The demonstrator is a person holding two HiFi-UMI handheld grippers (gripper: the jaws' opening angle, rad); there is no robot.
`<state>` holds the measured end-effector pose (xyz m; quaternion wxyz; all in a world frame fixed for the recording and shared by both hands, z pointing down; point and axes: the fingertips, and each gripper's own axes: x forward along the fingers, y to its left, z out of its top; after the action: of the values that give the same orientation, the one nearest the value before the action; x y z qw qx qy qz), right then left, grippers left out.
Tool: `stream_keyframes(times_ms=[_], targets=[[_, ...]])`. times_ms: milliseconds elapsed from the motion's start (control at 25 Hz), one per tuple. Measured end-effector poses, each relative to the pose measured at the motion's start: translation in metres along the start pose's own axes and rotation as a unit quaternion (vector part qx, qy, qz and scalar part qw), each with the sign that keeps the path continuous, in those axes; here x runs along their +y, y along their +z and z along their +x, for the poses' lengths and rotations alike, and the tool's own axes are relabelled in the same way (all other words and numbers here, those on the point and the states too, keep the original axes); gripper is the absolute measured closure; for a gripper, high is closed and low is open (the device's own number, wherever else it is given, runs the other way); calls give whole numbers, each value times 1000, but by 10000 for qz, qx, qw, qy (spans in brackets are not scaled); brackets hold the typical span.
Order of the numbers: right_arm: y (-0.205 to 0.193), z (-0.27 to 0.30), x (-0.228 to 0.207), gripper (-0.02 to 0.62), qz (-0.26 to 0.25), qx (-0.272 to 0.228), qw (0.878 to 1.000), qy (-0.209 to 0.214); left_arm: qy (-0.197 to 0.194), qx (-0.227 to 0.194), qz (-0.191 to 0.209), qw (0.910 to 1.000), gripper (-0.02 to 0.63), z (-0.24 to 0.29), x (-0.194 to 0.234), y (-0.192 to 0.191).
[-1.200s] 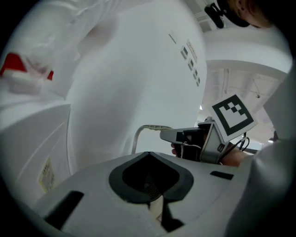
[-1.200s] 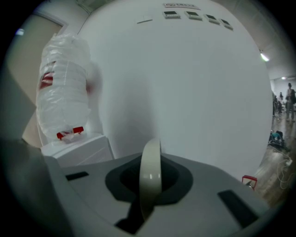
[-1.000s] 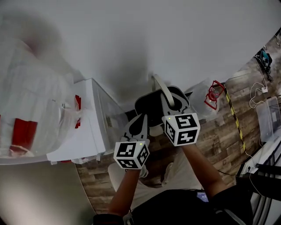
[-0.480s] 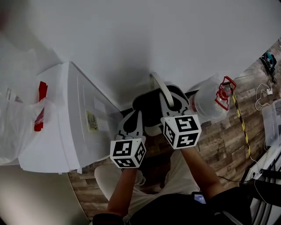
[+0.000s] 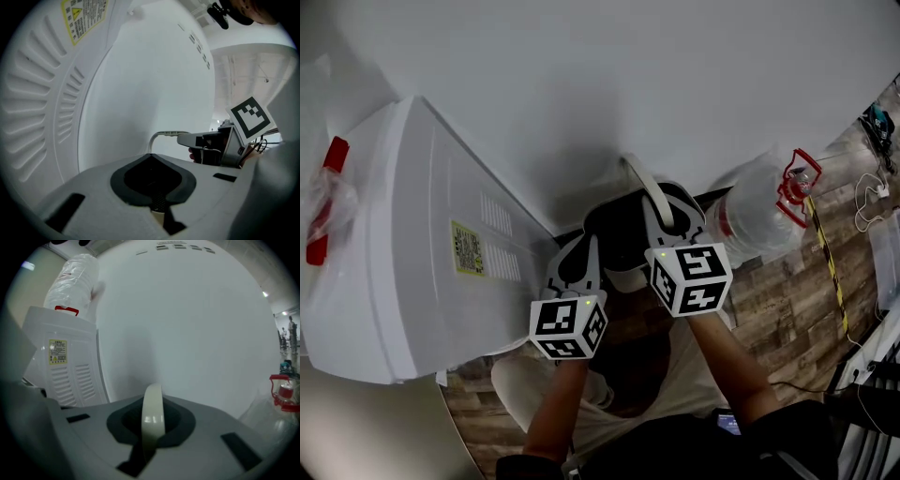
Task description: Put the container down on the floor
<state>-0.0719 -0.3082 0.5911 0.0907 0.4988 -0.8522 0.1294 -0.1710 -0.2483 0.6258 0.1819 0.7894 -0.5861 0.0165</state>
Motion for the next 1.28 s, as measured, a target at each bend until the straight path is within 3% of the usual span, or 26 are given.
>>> stream_keyframes(times_ms=[240, 440, 1280], targets=[[-23, 5, 0, 563, -37, 56, 10000, -2, -51, -40, 48, 10000, 592, 2, 6, -17], [-45, 15, -1, 563, -81, 183, 9998, -44, -88, -91, 389, 9992, 592, 8, 8, -30], [-130, 51, -1, 563, -219, 1000, 9947, -121, -271, 616, 111, 9977, 592, 41, 26, -102]])
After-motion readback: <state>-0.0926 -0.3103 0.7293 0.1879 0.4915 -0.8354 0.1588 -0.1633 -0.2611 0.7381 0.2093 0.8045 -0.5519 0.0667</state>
